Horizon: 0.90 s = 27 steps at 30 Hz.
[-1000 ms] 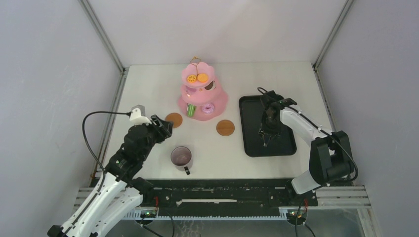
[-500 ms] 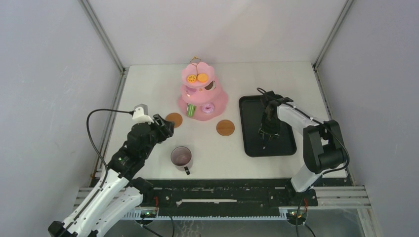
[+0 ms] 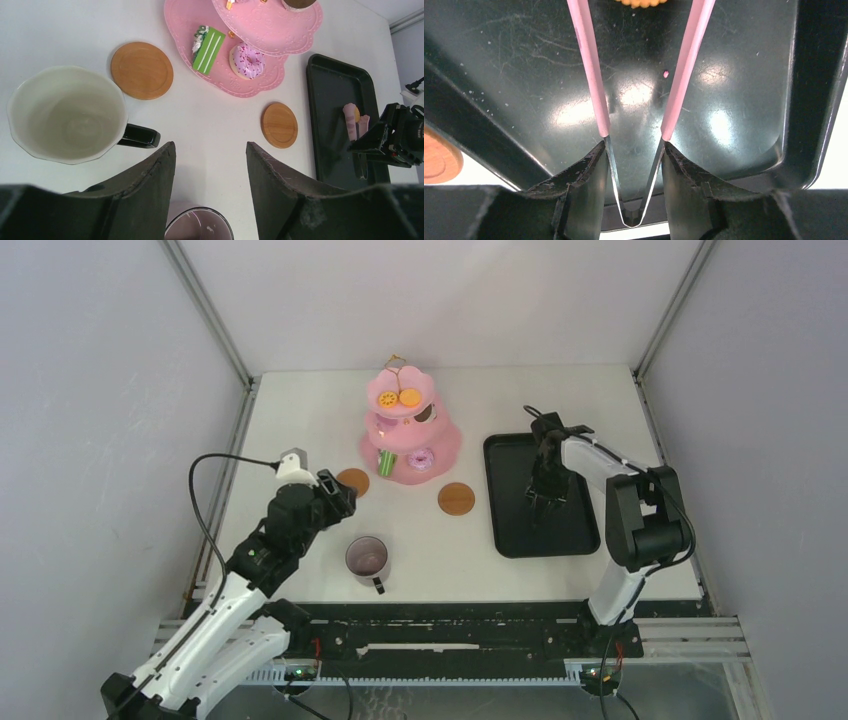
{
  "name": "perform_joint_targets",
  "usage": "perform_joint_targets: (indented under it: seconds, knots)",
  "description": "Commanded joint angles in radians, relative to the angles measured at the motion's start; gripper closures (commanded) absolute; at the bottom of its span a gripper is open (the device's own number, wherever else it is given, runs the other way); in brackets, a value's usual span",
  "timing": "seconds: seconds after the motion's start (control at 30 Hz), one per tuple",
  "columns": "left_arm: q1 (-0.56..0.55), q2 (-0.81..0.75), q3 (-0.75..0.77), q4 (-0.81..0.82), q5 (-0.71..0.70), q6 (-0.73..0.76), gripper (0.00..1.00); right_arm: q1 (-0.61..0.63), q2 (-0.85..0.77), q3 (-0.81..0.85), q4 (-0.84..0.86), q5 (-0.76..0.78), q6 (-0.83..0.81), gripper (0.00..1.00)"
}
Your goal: Serve the afternoon tea
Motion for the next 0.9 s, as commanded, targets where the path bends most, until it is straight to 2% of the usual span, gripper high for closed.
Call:
perform_joint_targets:
  seconds: [0.0, 0.2, 0.53, 0.87]
  knots:
    - [0.006, 0.012, 0.034, 0.053, -0.016, 0.015, 0.41, -0.021, 0.023, 0.052, 0.026, 0.007, -0.029, 0.50]
    - [0.009, 0.028, 0.034, 0.058, -0.015, 0.018, 0.41, -0.031, 0.050, 0.054, 0.039, 0.000, -0.036, 0.53]
    - [0.013, 0.026, 0.033, 0.060, -0.013, 0.018, 0.41, -0.026, 0.014, 0.054, 0.048, -0.008, -0.042, 0.74]
    - [0.014, 0.033, 0.044, 0.063, -0.009, 0.013, 0.40, 0.073, -0.047, 0.262, -0.018, 0.012, -0.049, 0.81]
